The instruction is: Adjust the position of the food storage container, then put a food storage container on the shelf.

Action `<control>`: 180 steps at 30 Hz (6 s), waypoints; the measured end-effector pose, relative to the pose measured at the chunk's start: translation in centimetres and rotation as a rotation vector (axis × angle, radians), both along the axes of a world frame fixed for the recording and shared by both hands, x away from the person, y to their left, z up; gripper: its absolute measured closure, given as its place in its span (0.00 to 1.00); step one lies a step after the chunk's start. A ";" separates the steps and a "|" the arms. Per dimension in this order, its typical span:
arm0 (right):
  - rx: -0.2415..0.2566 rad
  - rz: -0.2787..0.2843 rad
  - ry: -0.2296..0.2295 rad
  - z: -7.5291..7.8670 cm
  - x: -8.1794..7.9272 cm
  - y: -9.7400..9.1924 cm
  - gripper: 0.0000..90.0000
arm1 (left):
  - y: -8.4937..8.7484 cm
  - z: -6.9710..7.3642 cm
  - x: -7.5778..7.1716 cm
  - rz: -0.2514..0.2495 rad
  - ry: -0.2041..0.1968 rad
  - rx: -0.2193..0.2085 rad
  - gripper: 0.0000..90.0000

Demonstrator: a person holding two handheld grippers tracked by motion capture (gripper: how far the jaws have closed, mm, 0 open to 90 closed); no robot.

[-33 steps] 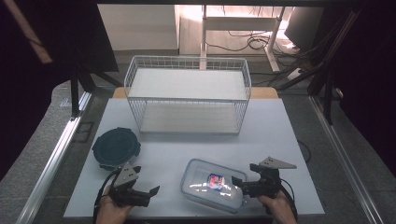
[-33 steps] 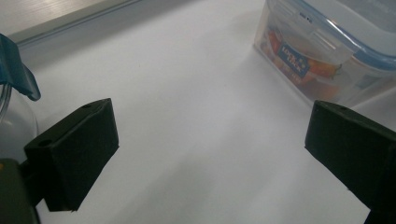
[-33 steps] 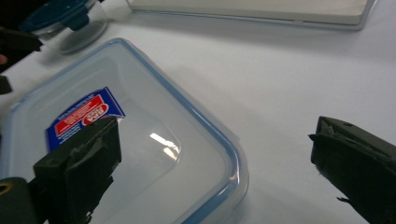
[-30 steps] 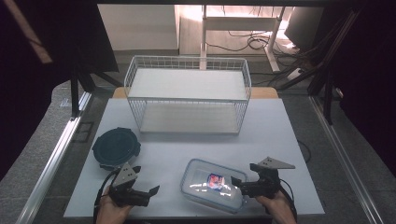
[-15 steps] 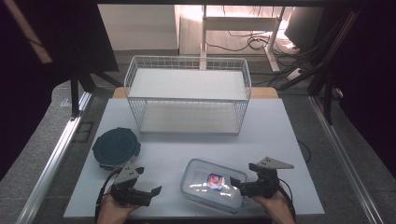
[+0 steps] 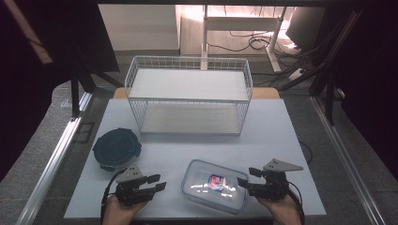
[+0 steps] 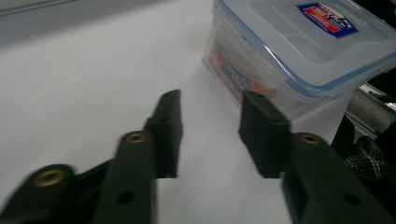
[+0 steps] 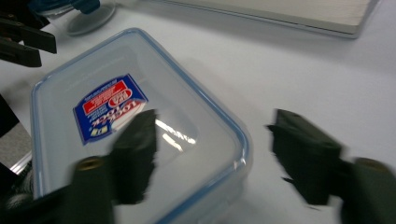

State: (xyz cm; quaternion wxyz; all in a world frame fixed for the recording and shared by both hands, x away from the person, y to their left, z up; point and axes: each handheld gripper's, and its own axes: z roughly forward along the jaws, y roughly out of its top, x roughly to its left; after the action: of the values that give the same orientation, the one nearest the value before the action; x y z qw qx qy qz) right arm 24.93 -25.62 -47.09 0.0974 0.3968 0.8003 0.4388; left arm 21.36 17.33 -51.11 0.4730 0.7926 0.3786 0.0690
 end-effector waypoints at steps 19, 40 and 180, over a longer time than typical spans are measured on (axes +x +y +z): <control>-0.114 0.096 0.132 -2.1 -7.0 -0.8 1.00 | -0.5 -0.2 0.1 -0.018 0.022 -0.005 1.00; -0.152 0.128 0.113 -2.7 -1.0 3.5 1.00 | 0.1 -0.3 0.4 0.007 0.045 0.012 1.00; 0.229 0.115 0.284 -1.0 5.5 4.7 0.56 | 1.4 0.6 5.4 -0.002 0.252 -0.290 0.61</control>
State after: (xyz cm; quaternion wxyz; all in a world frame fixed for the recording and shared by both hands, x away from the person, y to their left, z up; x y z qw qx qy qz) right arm 30.38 -20.95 -48.09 -0.0875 0.4169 0.7721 0.4716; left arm 26.79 18.68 -50.51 0.5312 0.7187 0.4402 -0.0866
